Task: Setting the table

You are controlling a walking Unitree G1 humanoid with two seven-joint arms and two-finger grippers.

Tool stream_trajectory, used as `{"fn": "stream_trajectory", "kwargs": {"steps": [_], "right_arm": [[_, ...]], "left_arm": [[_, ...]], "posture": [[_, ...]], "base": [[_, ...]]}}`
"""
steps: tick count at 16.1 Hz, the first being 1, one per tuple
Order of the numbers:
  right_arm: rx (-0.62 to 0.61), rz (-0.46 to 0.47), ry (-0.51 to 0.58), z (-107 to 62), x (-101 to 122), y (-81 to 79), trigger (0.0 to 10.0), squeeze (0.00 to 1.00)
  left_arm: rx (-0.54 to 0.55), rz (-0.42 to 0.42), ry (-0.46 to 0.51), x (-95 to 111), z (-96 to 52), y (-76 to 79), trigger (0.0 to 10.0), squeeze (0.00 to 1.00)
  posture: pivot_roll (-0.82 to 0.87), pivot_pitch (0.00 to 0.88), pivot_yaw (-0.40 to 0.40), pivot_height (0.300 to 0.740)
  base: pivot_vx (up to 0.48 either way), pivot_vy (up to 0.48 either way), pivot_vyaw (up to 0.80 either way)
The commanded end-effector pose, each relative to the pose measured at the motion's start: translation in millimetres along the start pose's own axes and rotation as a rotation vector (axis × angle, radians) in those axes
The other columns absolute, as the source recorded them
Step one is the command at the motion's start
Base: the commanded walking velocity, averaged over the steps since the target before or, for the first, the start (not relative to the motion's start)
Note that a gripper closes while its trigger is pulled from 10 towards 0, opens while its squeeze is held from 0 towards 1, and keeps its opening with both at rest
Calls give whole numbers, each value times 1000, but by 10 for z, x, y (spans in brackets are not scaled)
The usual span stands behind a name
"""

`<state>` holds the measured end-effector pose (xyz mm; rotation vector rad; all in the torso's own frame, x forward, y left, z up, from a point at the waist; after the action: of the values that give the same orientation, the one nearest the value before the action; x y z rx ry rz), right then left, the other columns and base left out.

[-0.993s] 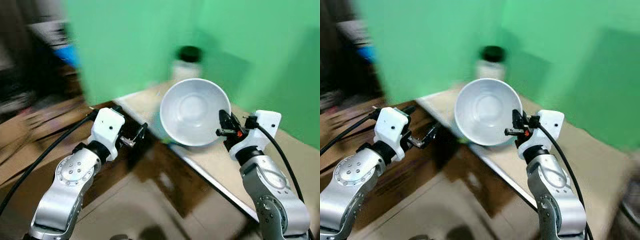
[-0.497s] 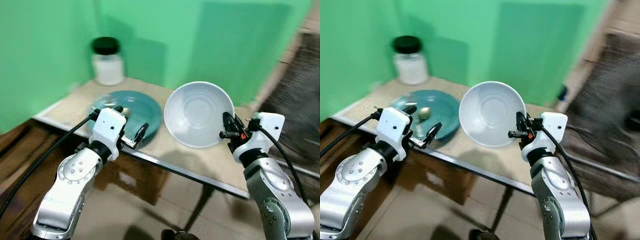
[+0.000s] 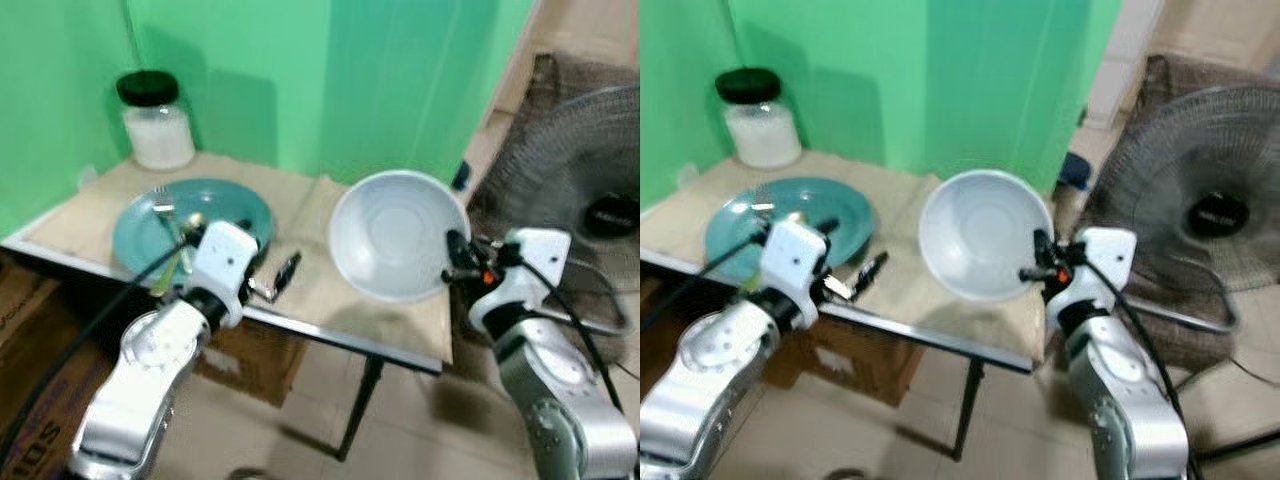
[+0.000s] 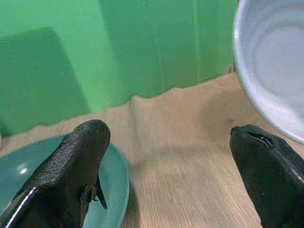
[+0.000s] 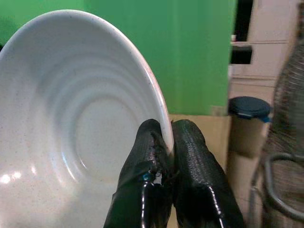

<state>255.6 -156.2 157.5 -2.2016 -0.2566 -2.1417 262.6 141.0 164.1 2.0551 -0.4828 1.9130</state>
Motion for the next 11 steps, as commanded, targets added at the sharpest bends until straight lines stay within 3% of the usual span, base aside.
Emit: {"fn": "stream_trajectory", "kwargs": {"steps": [1,5,7,10,11], "right_arm": [[11,-10,47,-25,105,9,10000,0],[-51,-5,20,-42,65,81,10000,0],[-124,-70,-14,-61,3,158,10000,0],[-153,-78,-23,-97,-19,206,10000,0],[-204,-62,-25,-88,-15,262,10000,0]], "left_arm": [[-2,0,-2,-6,6,16,10000,165],[-1,4,0,-9,9,7,10000,161],[33,-14,-7,-21,13,-40,10000,161],[168,-35,-5,-38,38,-165,10000,180],[303,-18,73,1,55,-268,10000,298]], "posture": [[74,0,-80,740],[70,0,-76,740],[66,0,-69,740],[66,0,-69,740],[52,0,-48,740]], "base": [[0,0,-800],[0,0,-800],[0,0,-800],[0,0,-800],[0,0,-800]]}}
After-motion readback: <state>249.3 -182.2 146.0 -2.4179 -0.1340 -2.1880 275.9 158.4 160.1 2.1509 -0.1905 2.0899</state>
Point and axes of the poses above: a point about 5 cm out from each wrist's last joint towards the gripper, its own z axis pointing out of the wrist towards the gripper, its own x axis along the axis of the wrist's last joint, y = z × x, the point moved 1 cm from there along z, pointing out of the wrist towards the gripper, and after that the axes turned 15 degrees about -z, right-handed, at the moved point
